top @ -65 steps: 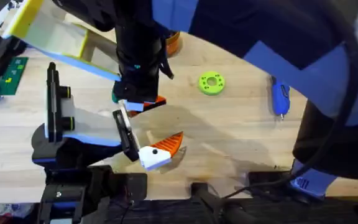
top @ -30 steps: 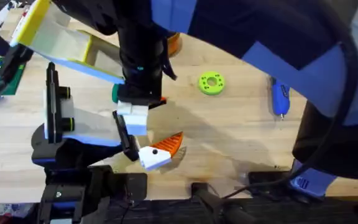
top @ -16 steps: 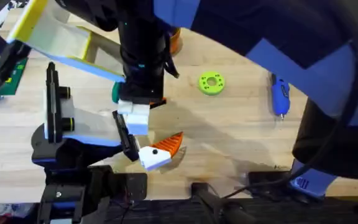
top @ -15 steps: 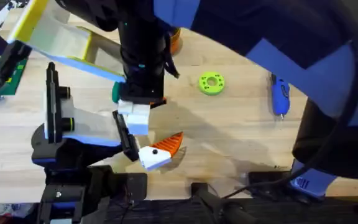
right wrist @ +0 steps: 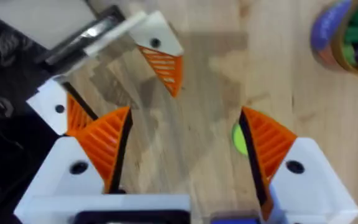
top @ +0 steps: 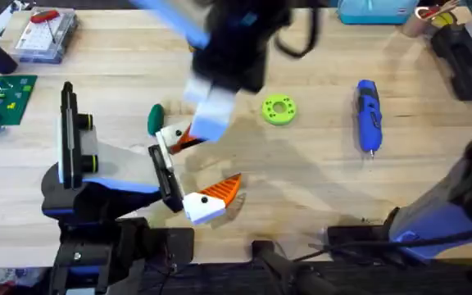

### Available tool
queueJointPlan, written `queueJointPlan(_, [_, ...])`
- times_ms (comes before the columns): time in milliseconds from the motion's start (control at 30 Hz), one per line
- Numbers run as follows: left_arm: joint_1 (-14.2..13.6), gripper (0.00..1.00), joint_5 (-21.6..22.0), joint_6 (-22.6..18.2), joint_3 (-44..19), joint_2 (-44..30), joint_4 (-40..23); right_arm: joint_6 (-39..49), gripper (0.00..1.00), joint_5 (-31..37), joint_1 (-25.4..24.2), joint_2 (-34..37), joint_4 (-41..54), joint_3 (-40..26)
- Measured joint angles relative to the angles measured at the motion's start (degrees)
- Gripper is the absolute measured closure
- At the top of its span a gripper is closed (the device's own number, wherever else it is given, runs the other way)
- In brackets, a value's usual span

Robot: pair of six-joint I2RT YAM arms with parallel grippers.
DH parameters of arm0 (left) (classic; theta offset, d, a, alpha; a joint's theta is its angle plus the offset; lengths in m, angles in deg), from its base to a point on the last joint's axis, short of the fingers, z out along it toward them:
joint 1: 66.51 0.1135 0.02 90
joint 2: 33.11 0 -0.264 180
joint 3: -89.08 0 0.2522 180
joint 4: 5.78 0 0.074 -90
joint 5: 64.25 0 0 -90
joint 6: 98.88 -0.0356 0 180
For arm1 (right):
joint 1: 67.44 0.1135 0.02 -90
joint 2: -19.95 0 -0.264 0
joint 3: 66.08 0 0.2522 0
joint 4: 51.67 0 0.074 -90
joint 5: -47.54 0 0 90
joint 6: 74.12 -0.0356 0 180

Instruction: Pick up the gripper from the table and insert it into the empty holder that is missing its gripper. Then pick up a screw, insert it into the mounting hole, and use the screwdriver to tighten it. Finally, clean up the table by picking up the vegetable and placing it into the bucket.

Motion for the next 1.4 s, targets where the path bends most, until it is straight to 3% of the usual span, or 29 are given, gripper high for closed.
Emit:
queueJointPlan(200, [0.0,0.014,0.0,0.0,0.0,0.0,0.0,-2.3,0.003,0.2,-5.5,-0.5,3.4,-0.4])
queueJointPlan(267, [0.0,0.171,0.0,0.1,0.0,0.0,0.0,-2.5,0.004,0.1,-6.4,-0.4,3.4,-0.4])
queueJointPlan(433, [0.0,0.912,0.0,-0.3,0.0,0.0,0.0,-2.7,0.004,-1.9,-7.5,-0.4,3.4,-0.4])
queueJointPlan(467, [0.0,0.973,0.0,-0.4,0.0,0.0,0.0,-2.8,0.004,-2.2,-7.5,-0.4,3.4,-0.4])
queueJointPlan(733, [0.0,0.996,0.0,-0.4,0.0,0.0,0.0,-3.0,0.004,-3.4,-8.0,-0.5,3.5,-0.4])
queueJointPlan(1000, [0.0,0.996,0.0,-0.4,0.0,0.0,0.0,-7.0,0.004,-5.4,-13.6,-1.1,3.5,0.2])
queueJointPlan(1400, [0.0,0.996,0.0,-0.4,0.0,0.0,0.0,-13.7,0.004,-6.5,-15.0,-2.7,-0.1,17.1])
